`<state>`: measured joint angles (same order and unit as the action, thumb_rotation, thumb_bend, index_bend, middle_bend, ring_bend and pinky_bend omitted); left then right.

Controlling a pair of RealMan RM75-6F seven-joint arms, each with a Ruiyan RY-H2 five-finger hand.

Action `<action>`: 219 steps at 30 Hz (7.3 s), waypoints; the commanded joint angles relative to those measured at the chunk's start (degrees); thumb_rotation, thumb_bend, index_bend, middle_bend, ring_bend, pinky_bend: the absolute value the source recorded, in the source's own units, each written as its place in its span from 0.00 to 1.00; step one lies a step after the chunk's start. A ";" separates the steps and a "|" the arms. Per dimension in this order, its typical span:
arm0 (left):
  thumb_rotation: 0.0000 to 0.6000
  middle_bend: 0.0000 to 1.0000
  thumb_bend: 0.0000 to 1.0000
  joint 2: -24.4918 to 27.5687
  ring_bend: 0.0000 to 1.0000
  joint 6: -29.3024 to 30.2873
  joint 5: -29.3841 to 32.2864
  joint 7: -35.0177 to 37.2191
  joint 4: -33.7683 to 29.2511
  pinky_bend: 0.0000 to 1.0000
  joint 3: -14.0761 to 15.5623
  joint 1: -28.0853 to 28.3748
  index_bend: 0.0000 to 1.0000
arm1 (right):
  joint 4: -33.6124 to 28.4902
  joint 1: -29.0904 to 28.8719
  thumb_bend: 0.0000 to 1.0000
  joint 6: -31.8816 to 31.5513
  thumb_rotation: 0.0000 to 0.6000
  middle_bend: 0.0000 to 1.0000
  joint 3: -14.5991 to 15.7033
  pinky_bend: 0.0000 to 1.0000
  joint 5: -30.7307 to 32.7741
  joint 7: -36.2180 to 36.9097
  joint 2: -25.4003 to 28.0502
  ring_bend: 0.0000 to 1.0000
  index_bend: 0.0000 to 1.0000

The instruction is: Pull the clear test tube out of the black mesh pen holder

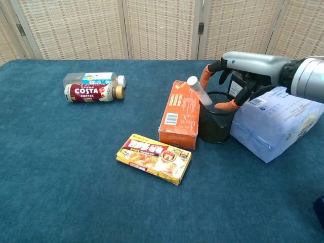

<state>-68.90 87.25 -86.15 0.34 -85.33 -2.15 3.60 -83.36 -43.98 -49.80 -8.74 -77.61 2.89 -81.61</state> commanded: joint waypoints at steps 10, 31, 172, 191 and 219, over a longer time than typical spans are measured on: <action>1.00 0.10 0.27 -0.23 0.10 0.02 0.09 0.18 0.41 0.13 -0.18 0.03 0.08 | 1.47 -0.76 0.24 0.80 1.00 0.27 -0.31 0.24 0.89 0.16 -1.50 0.12 0.45; 1.00 0.10 0.27 -0.58 0.10 -0.32 0.66 0.49 1.11 0.13 -0.29 -0.06 0.08 | 2.81 -1.71 0.33 1.26 1.00 0.31 -0.82 0.24 1.64 0.25 -2.83 0.12 0.51; 1.00 0.10 0.27 -1.30 0.10 -0.05 -0.85 -0.28 -0.32 0.13 0.04 0.87 0.08 | -1.71 10.37 0.33 -8.78 1.00 0.44 -7.79 0.24 2.96 47.36 -2.67 0.19 0.65; 1.00 0.10 0.27 -1.82 0.10 -0.48 -0.83 0.04 0.37 0.13 0.16 0.97 0.08 | 10.35 8.84 0.33 -5.59 1.00 0.44 -6.34 0.24 3.71 46.57 -11.58 0.19 0.65; 1.00 0.10 0.27 -2.04 0.10 -0.26 -1.64 0.31 0.11 0.13 -0.05 1.46 0.08 | 1.15 18.76 0.33 -23.05 1.00 0.10 -2.10 0.12 -5.13 23.46 5.14 0.00 0.00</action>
<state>-70.93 86.98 -87.78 0.67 -85.21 -2.21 5.04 -79.01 -28.53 -67.87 -11.64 -82.15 34.96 -80.60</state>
